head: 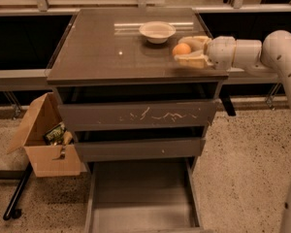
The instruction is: Pick orange from bottom drawer and place on counter
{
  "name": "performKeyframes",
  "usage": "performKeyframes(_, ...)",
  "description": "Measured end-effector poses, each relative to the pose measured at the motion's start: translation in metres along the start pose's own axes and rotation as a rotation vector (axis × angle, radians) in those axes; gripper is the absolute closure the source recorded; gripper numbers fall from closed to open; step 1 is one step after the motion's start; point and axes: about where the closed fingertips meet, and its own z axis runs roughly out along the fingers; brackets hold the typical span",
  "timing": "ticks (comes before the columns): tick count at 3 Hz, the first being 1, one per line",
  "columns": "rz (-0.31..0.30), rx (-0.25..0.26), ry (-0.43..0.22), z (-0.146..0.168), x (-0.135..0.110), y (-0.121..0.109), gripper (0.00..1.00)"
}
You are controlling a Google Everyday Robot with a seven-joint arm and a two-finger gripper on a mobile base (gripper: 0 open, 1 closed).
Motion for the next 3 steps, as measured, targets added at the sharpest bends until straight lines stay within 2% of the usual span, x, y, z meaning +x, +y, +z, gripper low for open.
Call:
performKeyframes(1, 0.018, 0.017, 0.016, 0.018, 0.008, -0.032, 1.0)
performKeyframes(2, 0.031, 0.021, 0.056, 0.035, 0.013, -0.05, 1.0)
performKeyframes(3, 0.047, 0.021, 0.104, 0.045, 0.02, -0.059, 1.0)
